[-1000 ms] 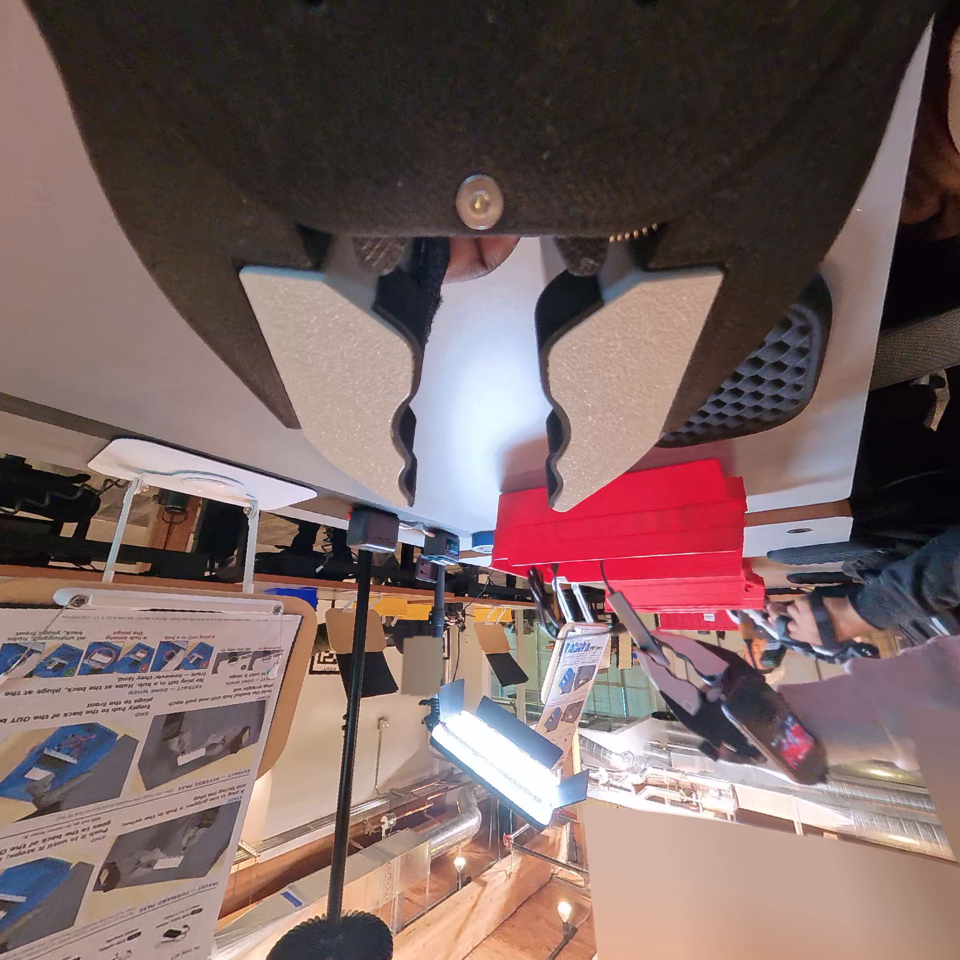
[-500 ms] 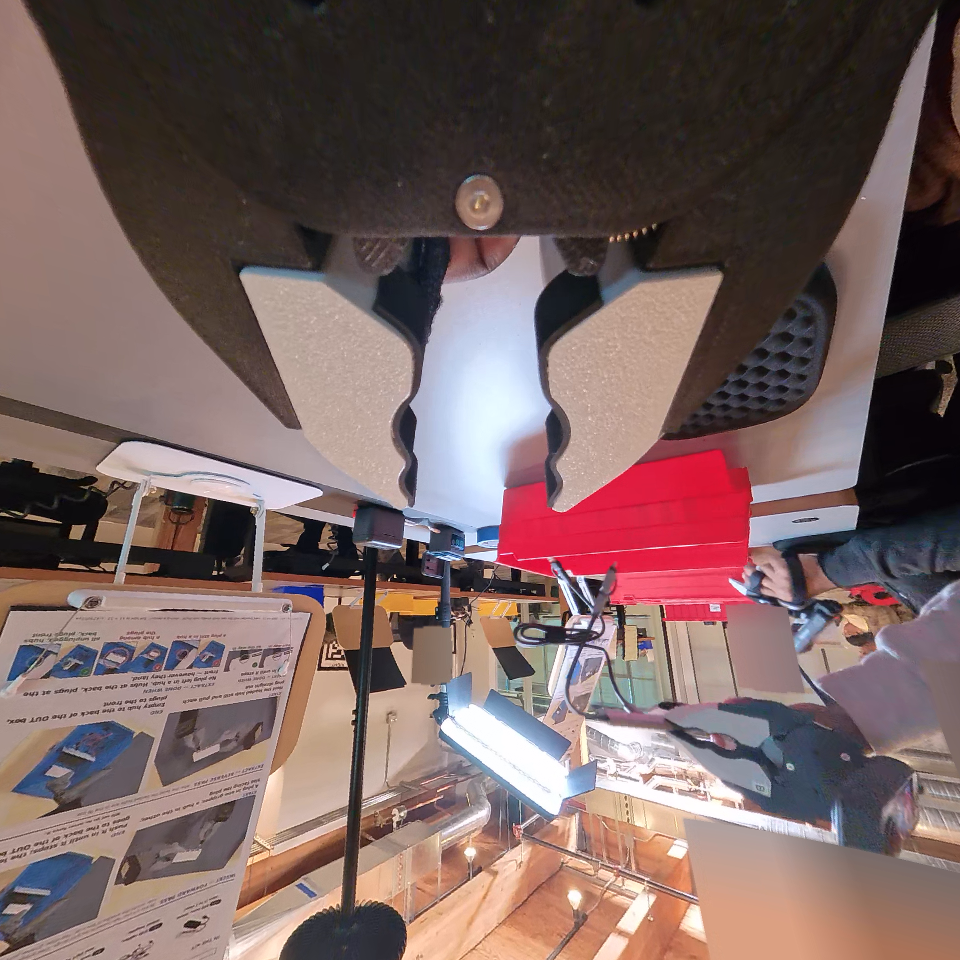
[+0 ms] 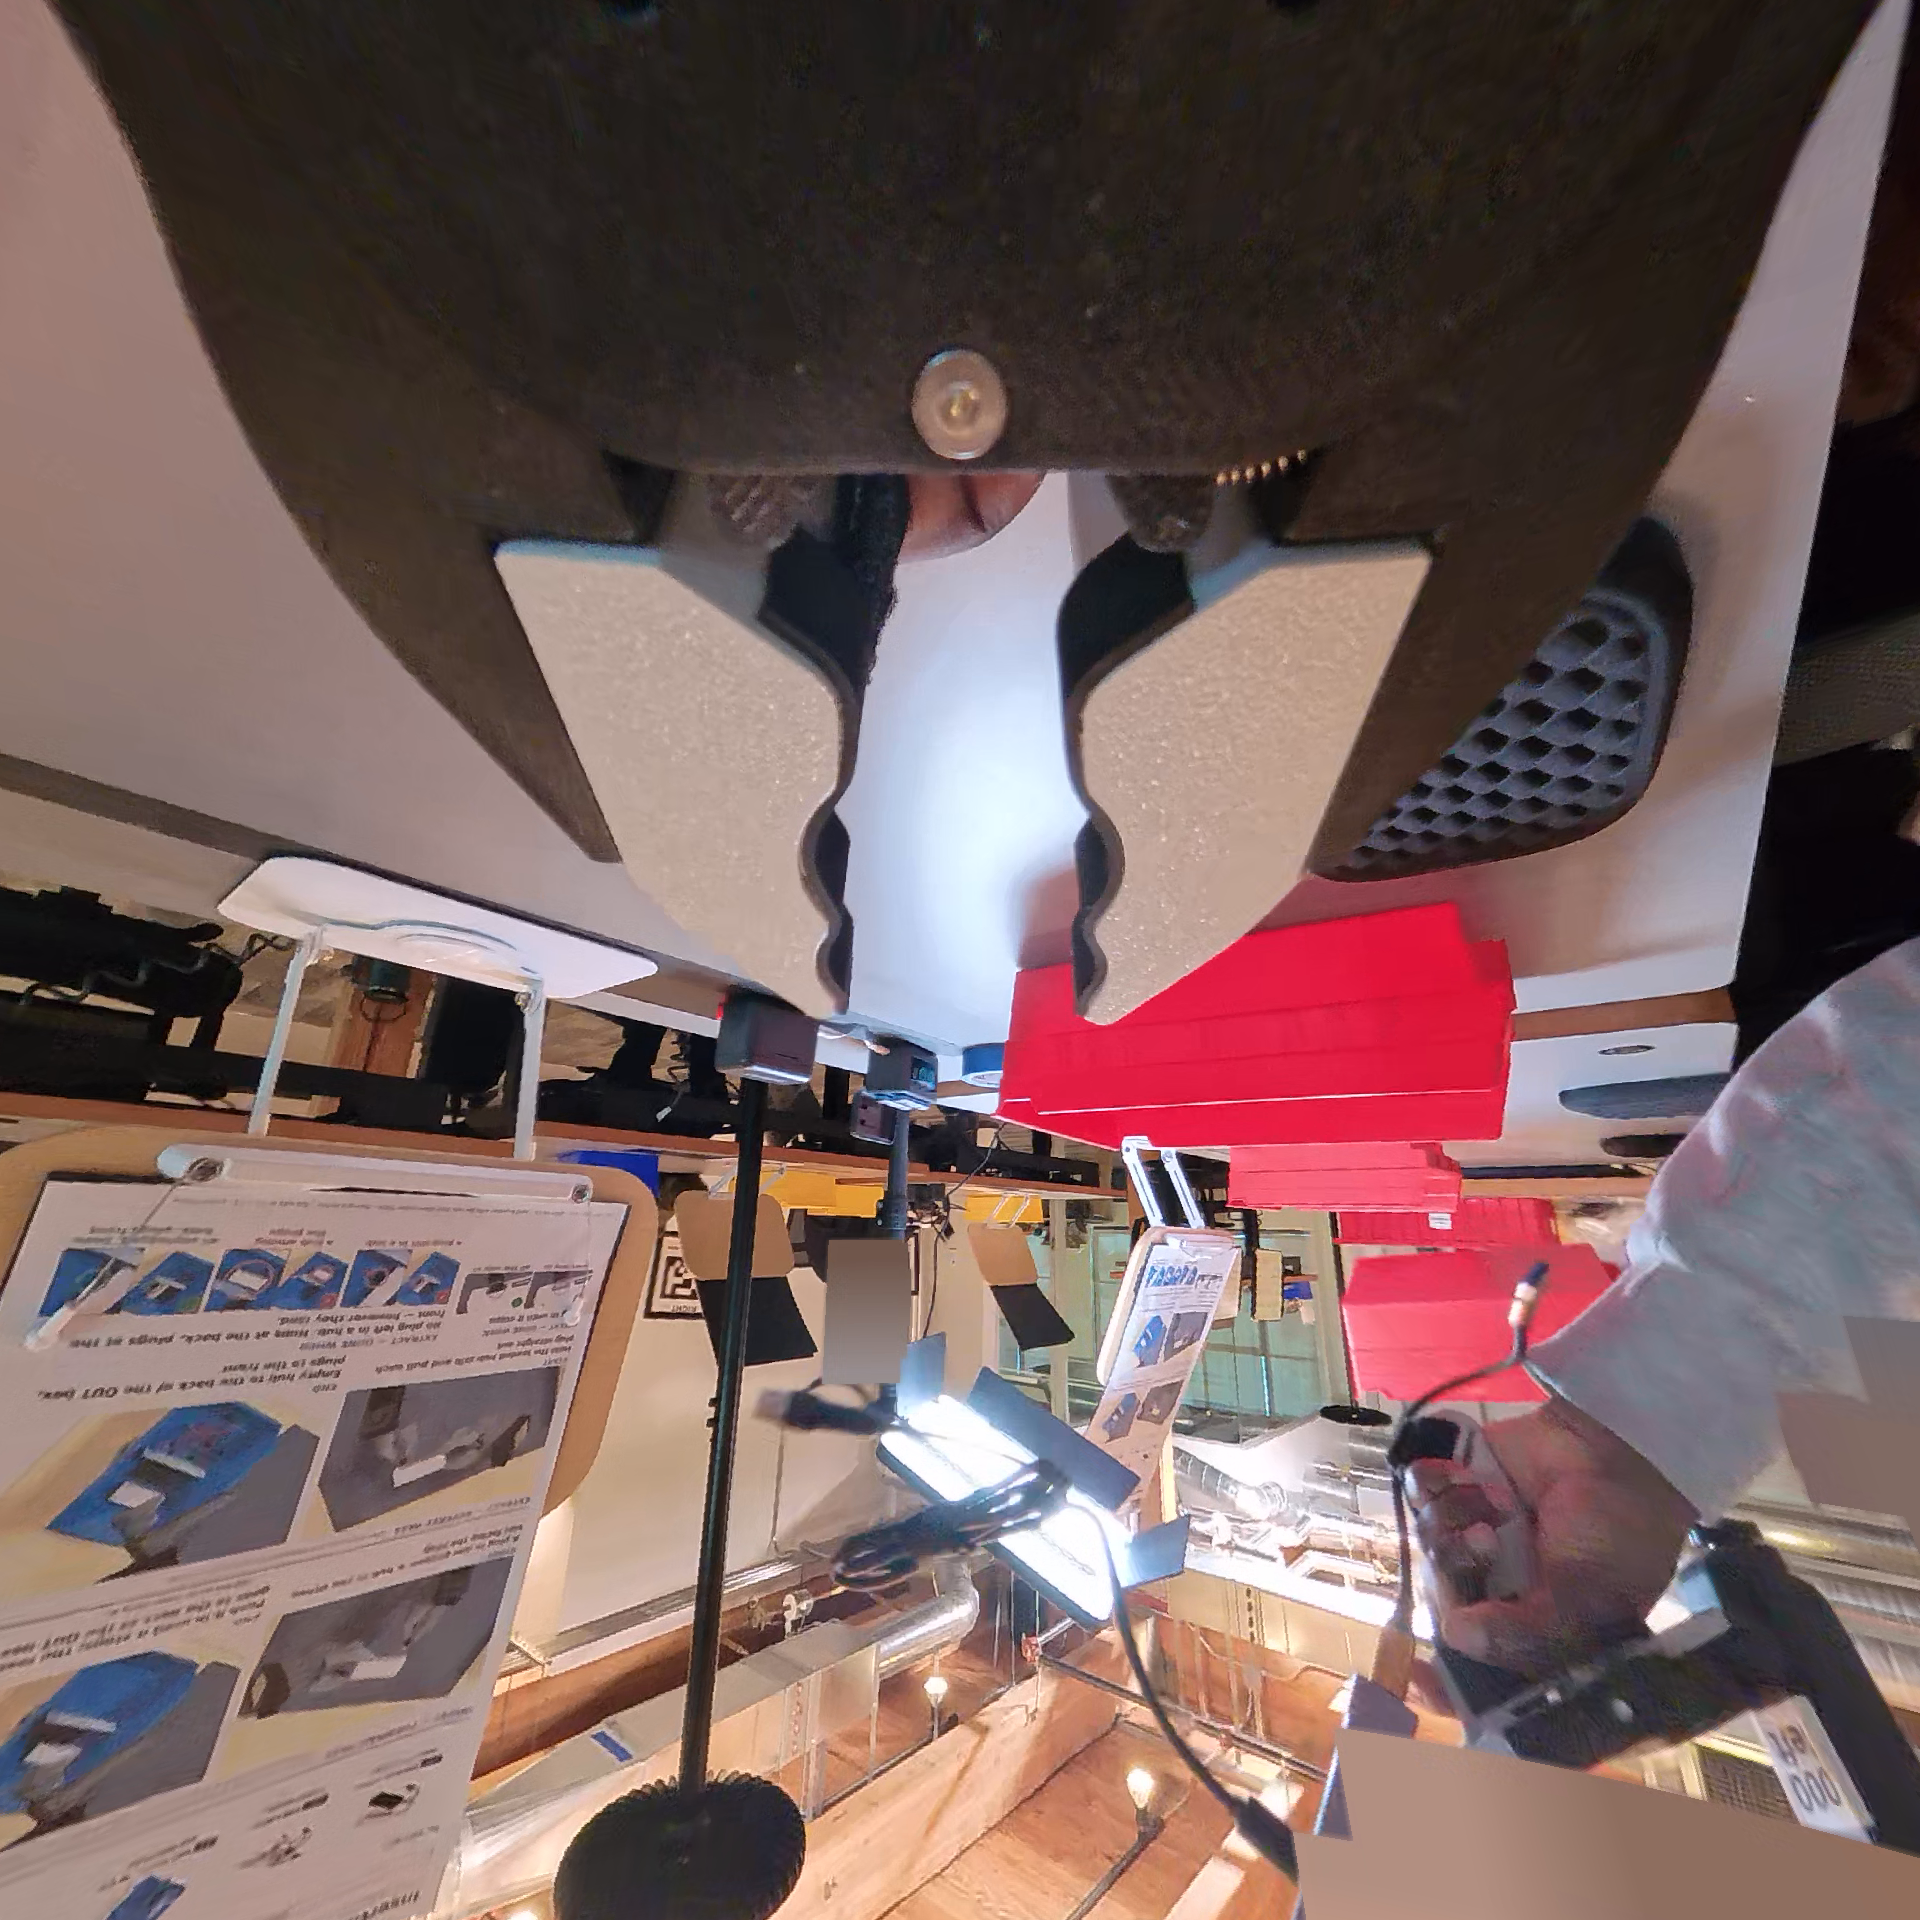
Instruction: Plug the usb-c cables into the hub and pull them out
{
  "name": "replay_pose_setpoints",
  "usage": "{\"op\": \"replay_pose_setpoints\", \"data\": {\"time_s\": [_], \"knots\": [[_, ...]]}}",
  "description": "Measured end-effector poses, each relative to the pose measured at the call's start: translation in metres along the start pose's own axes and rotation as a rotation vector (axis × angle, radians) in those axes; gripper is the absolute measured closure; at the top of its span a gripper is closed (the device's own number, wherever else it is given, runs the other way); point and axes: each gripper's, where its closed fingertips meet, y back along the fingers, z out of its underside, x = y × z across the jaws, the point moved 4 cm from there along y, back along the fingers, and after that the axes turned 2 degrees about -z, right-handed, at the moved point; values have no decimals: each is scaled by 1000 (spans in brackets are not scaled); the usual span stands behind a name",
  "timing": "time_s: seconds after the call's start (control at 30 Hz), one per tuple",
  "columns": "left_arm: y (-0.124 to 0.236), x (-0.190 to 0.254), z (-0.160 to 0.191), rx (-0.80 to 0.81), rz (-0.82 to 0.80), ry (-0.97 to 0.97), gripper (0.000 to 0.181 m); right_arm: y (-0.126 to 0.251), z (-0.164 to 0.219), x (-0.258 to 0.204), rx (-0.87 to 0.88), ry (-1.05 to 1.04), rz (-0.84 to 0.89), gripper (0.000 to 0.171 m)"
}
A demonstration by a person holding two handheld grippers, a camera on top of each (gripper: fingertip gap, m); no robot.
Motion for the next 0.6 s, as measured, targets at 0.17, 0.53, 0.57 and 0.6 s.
{"op": "replay_pose_setpoints", "data": {"time_s": [0.17,0.53,0.57,0.6], "knots": [[-7,61,4,188,159,419,173,-8,-28,-17,68,219,80,135],[-19,183,73,76,374,912,172,-76,-67,-46,-207,802,145,138],[-19,189,75,68,391,941,172,-80,-59,-42,-258,823,135,134],[-18,195,78,57,404,959,172,-82,-54,-39,-274,852,138,135]]}}
